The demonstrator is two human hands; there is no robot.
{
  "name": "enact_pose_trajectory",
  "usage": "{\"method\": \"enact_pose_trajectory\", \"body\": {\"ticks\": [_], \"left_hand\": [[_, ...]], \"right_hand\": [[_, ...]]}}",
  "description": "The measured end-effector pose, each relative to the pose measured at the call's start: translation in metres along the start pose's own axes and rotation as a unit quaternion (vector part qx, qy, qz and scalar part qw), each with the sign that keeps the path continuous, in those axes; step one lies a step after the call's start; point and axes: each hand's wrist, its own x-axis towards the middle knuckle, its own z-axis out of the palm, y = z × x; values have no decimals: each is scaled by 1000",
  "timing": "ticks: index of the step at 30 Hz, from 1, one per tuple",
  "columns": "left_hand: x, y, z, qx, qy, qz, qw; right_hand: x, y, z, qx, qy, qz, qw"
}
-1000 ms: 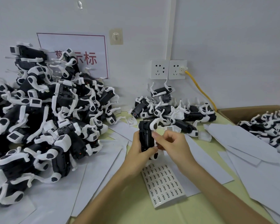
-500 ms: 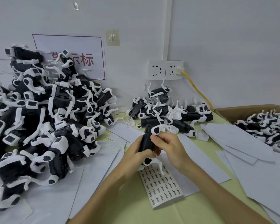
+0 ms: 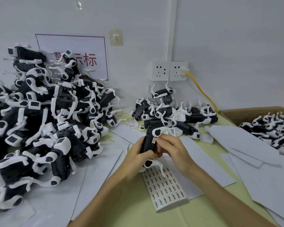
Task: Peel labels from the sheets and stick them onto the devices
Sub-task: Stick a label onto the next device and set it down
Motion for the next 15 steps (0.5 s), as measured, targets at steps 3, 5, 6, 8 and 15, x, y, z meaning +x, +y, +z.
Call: {"method": "enact_pose_trajectory", "body": {"ticks": [3, 5, 6, 8, 15], "left_hand": [[-1, 1, 3, -15, 1, -2, 1000], [-2, 1, 4, -7, 0, 0, 1000], [-3, 1, 3, -2, 2, -1, 1000], [-3, 0, 2, 5, 6, -3, 1000], [-3, 3, 4, 4, 30, -13, 999]], "right_hand": [[-2, 0, 3, -20, 18, -4, 1000], [-1, 2, 2, -54, 35, -12, 998], [0, 3, 2, -55, 35, -13, 998], [0, 2, 0, -36, 23, -11, 999], [2, 3, 0, -33, 14, -2, 999]]}}
